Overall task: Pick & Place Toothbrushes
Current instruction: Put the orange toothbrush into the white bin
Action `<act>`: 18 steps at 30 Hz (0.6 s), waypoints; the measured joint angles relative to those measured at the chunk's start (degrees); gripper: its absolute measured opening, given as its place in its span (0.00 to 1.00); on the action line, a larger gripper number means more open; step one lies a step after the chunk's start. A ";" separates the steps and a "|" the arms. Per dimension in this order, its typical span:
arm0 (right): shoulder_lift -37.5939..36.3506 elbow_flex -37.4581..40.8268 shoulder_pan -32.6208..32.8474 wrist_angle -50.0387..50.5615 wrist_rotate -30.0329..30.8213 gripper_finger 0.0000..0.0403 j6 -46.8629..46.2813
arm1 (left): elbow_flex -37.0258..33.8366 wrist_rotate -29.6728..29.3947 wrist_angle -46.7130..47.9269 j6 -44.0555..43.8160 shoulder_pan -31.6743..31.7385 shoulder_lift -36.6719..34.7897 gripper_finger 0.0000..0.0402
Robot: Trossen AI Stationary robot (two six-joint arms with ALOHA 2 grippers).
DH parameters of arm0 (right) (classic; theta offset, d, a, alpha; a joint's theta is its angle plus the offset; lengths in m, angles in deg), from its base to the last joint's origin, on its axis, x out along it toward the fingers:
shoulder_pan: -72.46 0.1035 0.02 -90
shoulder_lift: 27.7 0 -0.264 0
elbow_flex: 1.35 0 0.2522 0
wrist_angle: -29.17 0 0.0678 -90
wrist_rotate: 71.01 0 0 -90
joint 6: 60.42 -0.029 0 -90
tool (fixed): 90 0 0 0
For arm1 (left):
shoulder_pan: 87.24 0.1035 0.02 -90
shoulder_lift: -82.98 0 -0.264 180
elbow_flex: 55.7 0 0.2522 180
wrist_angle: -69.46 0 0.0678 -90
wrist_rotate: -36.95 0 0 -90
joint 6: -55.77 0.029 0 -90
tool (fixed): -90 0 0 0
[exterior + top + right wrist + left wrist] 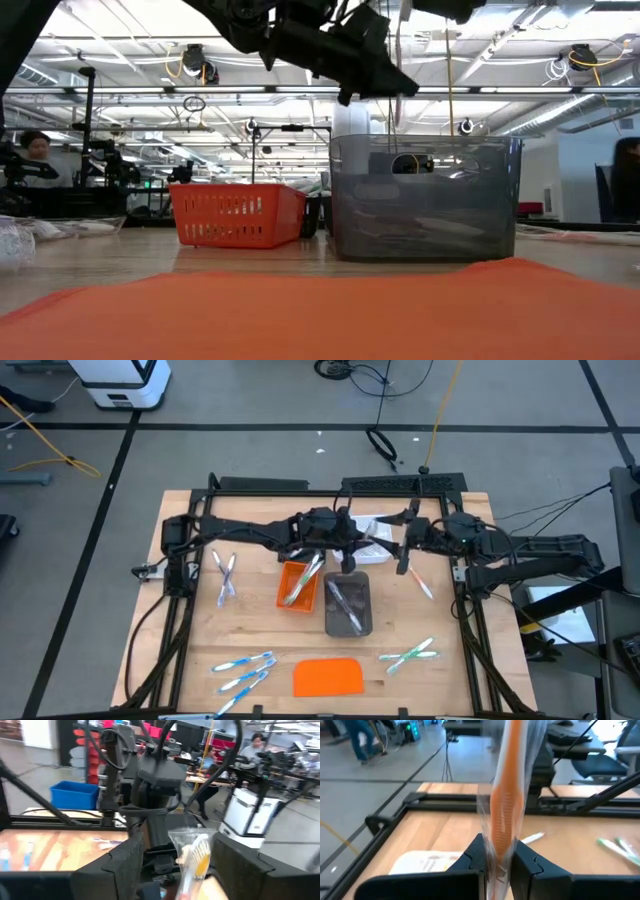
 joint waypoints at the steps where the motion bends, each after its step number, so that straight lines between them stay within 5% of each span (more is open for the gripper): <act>1: -0.36 0.00 0.00 0.42 1.04 0.56 0.15 | 0.00 -0.12 0.71 -0.25 0.27 0.00 0.08; 18: -2.08 -0.02 0.00 2.21 2.62 0.56 -0.26 | -0.04 -5.08 15.14 -5.12 5.02 0.11 0.08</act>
